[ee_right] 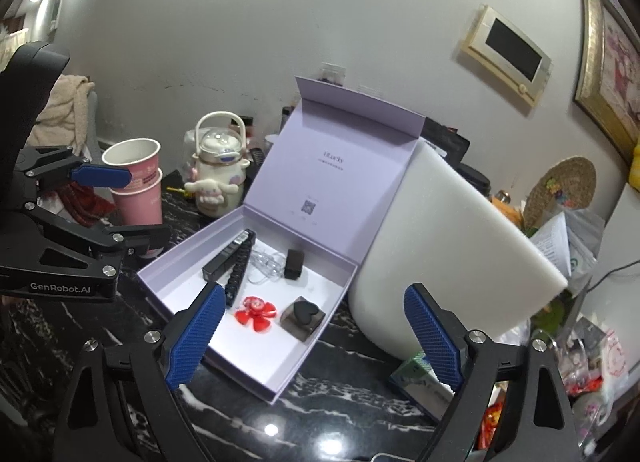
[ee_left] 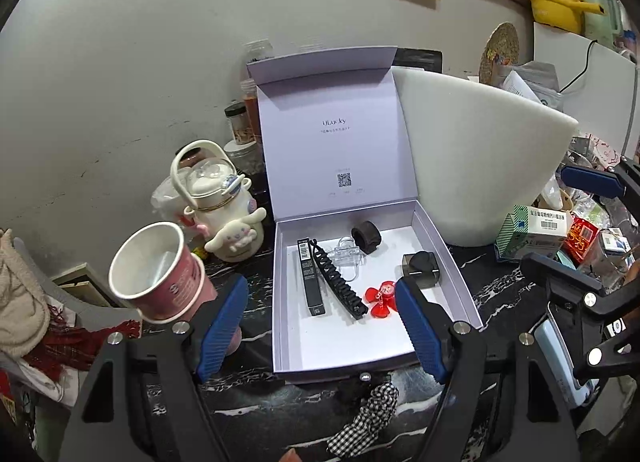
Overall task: Organize rigid objects
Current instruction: 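Move both tools back toward the gingham scrunchie on the table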
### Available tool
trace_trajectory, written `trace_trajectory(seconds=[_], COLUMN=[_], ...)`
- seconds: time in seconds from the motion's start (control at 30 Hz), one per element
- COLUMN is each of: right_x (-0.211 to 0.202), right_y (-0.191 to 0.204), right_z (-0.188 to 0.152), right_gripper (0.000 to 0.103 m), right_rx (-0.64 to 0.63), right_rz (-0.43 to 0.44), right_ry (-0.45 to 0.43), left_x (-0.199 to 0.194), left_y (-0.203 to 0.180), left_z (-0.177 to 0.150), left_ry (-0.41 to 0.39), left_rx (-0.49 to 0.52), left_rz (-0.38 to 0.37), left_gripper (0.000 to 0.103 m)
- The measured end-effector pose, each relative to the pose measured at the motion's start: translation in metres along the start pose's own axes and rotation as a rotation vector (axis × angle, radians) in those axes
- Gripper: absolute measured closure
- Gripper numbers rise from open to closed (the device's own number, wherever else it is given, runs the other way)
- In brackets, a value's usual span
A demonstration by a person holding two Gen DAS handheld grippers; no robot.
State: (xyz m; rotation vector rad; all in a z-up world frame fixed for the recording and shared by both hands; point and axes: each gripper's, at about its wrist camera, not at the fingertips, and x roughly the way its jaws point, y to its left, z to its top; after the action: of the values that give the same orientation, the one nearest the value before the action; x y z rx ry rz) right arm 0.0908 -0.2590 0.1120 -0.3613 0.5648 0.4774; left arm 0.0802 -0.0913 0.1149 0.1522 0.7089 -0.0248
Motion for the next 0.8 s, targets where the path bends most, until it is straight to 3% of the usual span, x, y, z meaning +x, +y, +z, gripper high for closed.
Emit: trace_trajectory(seconds=[0.1,0.17,0.2,0.37,0.8], right_x=[-0.013,-0.02,-0.024,-0.038,-0.043], right_y=[0.006,0.01,0.012,0.024,0.046], right_z=[-0.003,-0.005,-0.006,-0.015,-0.043], right_gripper=[0.009,0.007,0.006,0.006,0.005], right_rx=[-0.011,-0.018,-0.022,-0.036,0.007], right_rz=[-0.003,-0.006,-0.008,0.002,0.061], right_ry=[-0.015,-0.025,-0.03,-0.042,-0.004], left_x=[-0.012,-0.019,-0.023,-0.037,-0.047], left_y=[0.001,0.001,0.001,-0.001,0.006], left_z=[-0.007,-0.012,-0.016,-0.031,-0.068], left_ry=[-0.01,-0.013,-0.024,-0.045,-0.011], left_rx=[-0.004,-0.003,-0.004,0.01,-0.032], left_rz=[0.011,0.012,0.015,0.05,0.002], left_gripper=[0.025,0.005,0.0,0.0,0.0])
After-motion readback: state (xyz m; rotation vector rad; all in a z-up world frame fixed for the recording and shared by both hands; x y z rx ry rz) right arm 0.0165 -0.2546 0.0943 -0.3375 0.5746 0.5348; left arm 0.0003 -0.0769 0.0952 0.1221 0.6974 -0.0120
